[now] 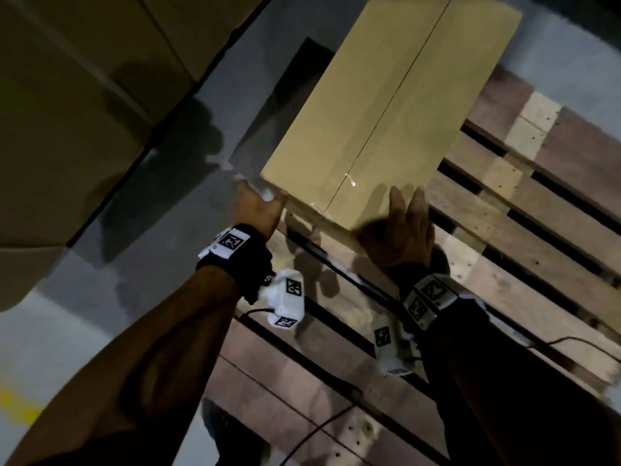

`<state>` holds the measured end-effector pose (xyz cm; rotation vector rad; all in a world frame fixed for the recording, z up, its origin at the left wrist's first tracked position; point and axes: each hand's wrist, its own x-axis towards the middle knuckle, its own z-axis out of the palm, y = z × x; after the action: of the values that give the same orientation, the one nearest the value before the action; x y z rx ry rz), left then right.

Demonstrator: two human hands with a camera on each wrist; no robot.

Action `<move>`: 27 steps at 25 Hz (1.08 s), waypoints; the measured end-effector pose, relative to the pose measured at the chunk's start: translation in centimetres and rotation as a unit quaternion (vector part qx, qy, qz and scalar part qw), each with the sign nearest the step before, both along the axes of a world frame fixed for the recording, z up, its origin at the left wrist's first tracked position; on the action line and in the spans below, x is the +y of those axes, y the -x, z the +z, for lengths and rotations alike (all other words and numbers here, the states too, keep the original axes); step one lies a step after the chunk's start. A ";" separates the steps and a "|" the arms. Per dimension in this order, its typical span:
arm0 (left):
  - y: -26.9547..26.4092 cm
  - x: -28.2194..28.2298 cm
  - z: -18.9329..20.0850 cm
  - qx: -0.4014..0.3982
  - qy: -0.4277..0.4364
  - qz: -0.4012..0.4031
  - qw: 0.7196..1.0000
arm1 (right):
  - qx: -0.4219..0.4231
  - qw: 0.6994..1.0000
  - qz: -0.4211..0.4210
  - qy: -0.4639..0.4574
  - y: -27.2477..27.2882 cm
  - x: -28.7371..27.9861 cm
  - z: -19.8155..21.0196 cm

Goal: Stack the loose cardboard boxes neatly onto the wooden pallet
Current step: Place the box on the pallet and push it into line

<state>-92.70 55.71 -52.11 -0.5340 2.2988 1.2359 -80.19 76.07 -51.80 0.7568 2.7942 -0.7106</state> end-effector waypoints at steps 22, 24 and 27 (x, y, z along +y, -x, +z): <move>1.1 5.0 -4.9 -0.036 -0.230 0.106 0.967 | -0.132 0.982 0.114 -0.069 4.5 0.8 -0.8; 1.5 5.4 -5.0 -0.040 -0.225 0.109 0.967 | -0.142 0.981 0.111 -0.070 5.0 1.2 -0.8; 1.7 5.8 -4.8 -0.035 -0.220 0.116 0.968 | -0.144 0.981 0.110 -0.075 5.4 1.6 -1.0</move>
<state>-94.41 61.53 -56.91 -0.6794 1.8574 1.7468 -85.57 77.63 -52.77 0.5122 2.6272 -0.3264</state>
